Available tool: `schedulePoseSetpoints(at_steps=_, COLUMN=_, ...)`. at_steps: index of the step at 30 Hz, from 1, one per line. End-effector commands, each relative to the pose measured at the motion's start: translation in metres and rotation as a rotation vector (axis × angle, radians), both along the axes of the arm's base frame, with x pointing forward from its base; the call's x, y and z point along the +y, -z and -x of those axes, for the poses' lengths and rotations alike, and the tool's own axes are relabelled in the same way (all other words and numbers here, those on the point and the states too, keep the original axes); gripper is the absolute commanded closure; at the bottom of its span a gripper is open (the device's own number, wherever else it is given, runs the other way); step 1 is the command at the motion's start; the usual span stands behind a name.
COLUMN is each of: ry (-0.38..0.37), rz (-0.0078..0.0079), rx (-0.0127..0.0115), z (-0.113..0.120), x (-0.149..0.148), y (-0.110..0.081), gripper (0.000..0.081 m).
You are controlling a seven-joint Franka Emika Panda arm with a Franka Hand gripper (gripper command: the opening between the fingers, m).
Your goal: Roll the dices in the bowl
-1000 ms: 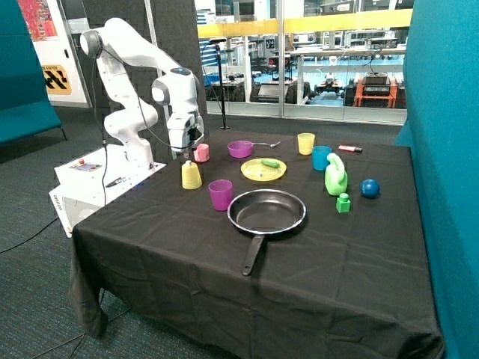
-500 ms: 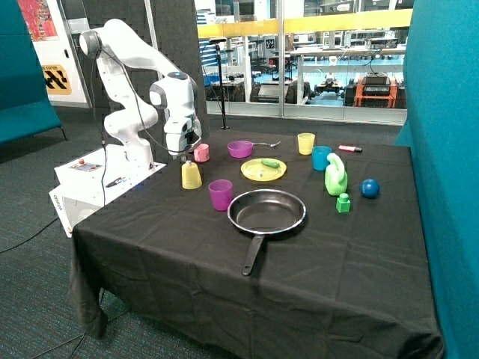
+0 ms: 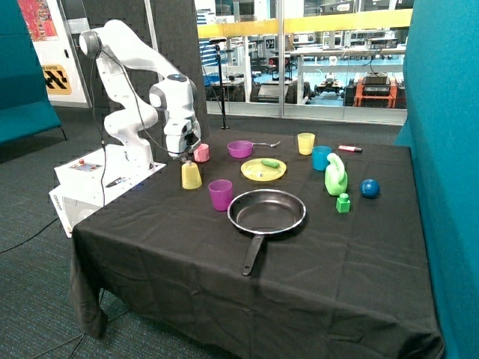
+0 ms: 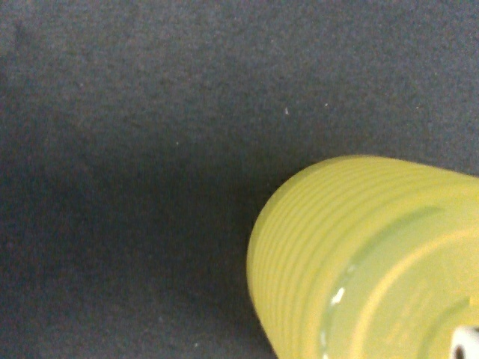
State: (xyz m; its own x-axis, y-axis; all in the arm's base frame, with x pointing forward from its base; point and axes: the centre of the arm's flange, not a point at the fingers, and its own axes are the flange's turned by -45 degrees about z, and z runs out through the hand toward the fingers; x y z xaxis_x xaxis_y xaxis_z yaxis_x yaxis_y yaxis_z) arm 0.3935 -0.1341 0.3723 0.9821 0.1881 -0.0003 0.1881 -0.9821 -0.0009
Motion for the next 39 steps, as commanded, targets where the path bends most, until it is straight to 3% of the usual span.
schedulePoseSetpoints(at_steps=1, ry=-0.007, rz=0.0008, rx=-0.0005, z=0.002, x=0.004, y=0.006, gripper=0.0438)
schedulePoseSetpoints(at_steps=39, ry=-0.011, rz=0.0008, rx=-0.0005, z=-0.005, x=-0.001, y=0.019, gripper=0.0463)
